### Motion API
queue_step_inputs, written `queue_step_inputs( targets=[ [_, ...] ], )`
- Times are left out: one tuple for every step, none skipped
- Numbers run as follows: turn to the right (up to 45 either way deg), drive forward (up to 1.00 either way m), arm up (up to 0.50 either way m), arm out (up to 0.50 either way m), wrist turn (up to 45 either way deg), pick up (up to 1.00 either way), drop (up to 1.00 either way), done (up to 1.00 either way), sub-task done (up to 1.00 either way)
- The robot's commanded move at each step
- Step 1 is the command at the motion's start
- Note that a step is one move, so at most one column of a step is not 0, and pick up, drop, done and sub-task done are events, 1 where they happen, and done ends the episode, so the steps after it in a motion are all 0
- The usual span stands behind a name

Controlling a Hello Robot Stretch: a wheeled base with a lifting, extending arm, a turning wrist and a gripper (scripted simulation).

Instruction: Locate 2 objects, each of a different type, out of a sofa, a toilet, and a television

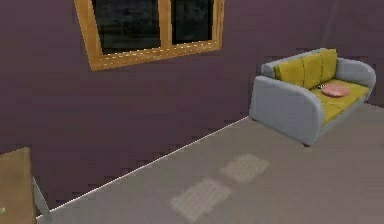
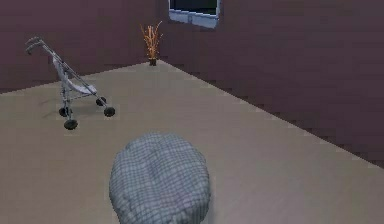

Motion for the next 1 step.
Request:
queue_step_inputs(
  targets=[
    [0.0, 0.75, 0.0, 0.0, 0.0, 0.0, 0.0, 0.0, 0.0]
  ],
)
